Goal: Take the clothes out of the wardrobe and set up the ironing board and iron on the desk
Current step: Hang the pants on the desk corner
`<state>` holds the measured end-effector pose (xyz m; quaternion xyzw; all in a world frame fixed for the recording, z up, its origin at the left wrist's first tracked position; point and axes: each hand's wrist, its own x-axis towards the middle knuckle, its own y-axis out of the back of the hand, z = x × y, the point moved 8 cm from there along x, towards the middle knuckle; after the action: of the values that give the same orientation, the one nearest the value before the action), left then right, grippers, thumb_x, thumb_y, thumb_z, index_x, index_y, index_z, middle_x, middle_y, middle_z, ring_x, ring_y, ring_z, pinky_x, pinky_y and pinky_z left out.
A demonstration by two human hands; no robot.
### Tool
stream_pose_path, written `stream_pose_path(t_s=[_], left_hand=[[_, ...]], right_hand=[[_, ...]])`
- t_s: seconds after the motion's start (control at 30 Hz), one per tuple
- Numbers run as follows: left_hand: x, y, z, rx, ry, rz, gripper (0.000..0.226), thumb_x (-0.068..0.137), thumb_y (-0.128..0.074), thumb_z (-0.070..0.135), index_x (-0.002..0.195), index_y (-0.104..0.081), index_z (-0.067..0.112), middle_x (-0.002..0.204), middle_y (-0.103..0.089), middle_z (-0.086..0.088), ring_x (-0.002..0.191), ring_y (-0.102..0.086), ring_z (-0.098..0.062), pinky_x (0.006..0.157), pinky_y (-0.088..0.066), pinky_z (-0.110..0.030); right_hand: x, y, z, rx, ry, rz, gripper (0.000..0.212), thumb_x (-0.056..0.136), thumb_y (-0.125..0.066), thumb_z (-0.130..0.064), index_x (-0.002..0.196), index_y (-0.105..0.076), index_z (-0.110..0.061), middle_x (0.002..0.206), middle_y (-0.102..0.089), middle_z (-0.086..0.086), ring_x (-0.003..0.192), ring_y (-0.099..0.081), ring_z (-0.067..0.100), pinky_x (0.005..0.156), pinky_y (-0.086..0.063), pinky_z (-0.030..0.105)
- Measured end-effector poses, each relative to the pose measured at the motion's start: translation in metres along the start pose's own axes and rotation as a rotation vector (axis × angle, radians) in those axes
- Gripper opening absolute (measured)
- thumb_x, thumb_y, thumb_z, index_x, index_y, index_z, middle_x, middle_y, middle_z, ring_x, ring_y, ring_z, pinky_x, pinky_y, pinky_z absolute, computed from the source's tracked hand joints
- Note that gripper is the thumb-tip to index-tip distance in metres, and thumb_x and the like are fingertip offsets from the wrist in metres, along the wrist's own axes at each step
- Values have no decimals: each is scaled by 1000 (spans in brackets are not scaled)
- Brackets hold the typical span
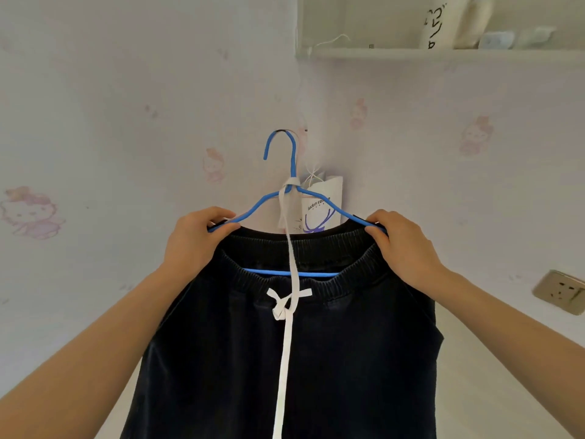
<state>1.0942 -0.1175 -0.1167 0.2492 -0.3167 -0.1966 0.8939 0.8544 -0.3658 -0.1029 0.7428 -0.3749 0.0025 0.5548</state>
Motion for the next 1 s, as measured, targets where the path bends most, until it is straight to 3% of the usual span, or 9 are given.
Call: stream_pose_path(t_s=[0.13, 0.23, 0.37, 0.53, 0.6, 0.67, 0.73, 0.83, 1.0], left_hand=[[23, -63, -52, 29, 104, -97, 5, 84, -70, 34, 88, -70, 35, 80, -69, 15, 76, -62, -7, 75, -55, -37], [27, -105, -92, 52, 180, -176, 9, 85, -69, 33, 92, -72, 29, 82, -69, 12, 78, -62, -10, 77, -55, -39], [26, -154, -143, 102, 277, -294, 14, 85, -69, 32, 95, -73, 24, 86, -70, 7, 84, -63, -14, 81, -53, -35], [18, -202, -193, 100, 357, -393, 17, 88, -67, 25, 98, -72, 13, 86, -69, -1, 81, -61, -17, 73, -46, -26], [13, -221, -209, 160, 362, -491, 19, 92, -62, 25, 102, -69, 11, 88, -68, -5, 80, -60, -22, 74, -47, -33], [4, -237, -226, 269, 348, -584, 29, 94, -57, 27, 118, -63, 11, 107, -67, -9, 94, -60, -26, 85, -49, -38], [-11, -246, -245, 442, 297, -607, 48, 95, -54, 32, 139, -45, 15, 134, -54, -8, 120, -50, -28, 101, -41, -42], [-44, -253, -261, 554, 234, -563, 67, 95, -48, 42, 151, -19, 23, 157, -24, -3, 142, -24, -29, 114, -26, -46], [-101, -284, -276, 620, 242, -653, 77, 86, -22, 72, 145, 19, 45, 155, 30, 9, 143, 24, -32, 111, -1, -63]], right_hand=[[33, -77, 46, 52, -66, -134, 21, 100, -45, -28, 113, -58, -18, 101, -60, 4, 88, -56, 20, 83, -49, 44], [41, -131, 75, 84, -104, -197, 18, 99, -47, -24, 110, -60, -16, 99, -60, 6, 85, -54, 19, 79, -47, 37], [44, -199, 107, 81, -157, -303, 19, 99, -47, -24, 108, -60, -14, 97, -61, 8, 81, -52, 20, 72, -41, 31], [44, -269, 140, 70, -235, -398, 18, 100, -45, -26, 107, -59, -17, 96, -60, 6, 84, -55, 23, 80, -48, 45], [45, -290, 148, 95, -235, -405, 17, 99, -47, -24, 105, -60, -15, 95, -60, 6, 81, -54, 21, 75, -47, 38], [44, -310, 157, 104, -231, -418, 15, 99, -48, -23, 103, -60, -15, 93, -60, 6, 77, -53, 19, 71, -43, 33], [42, -332, 167, 95, -242, -442, 15, 98, -49, -23, 103, -60, -15, 93, -60, 4, 77, -53, 18, 72, -43, 33], [39, -357, 181, 103, -265, -463, 15, 98, -50, -23, 104, -60, -13, 94, -61, 4, 76, -52, 17, 69, -41, 30], [32, -385, 199, 106, -326, -544, 18, 97, -51, -29, 108, -58, -17, 103, -62, 3, 85, -55, 19, 82, -48, 43]])
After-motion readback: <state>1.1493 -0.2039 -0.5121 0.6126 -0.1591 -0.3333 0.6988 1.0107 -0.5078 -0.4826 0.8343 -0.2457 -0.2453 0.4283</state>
